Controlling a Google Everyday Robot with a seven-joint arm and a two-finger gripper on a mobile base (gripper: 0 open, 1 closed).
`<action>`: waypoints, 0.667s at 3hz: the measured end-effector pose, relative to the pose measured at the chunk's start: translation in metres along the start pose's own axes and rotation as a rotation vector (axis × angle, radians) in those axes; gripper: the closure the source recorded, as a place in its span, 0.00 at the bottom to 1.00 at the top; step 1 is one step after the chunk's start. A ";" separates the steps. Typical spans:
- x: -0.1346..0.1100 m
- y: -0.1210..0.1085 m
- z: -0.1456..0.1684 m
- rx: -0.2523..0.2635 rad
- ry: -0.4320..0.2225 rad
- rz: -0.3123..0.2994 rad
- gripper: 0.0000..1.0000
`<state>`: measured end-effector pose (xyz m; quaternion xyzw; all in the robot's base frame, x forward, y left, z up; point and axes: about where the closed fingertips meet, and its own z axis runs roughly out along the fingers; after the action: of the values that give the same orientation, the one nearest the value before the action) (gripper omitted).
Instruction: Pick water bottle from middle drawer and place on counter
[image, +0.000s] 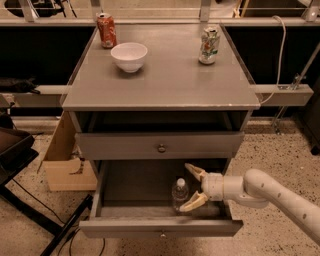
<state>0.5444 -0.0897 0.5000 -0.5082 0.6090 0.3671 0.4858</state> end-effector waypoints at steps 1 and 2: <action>0.011 0.004 0.018 -0.018 -0.009 0.003 0.00; 0.024 0.007 0.033 -0.036 -0.008 0.009 0.19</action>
Offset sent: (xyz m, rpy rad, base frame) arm -0.0002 0.0349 -0.0514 0.0078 0.0268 0.0431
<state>0.5441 -0.0631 0.4683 -0.5127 0.6025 0.3824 0.4775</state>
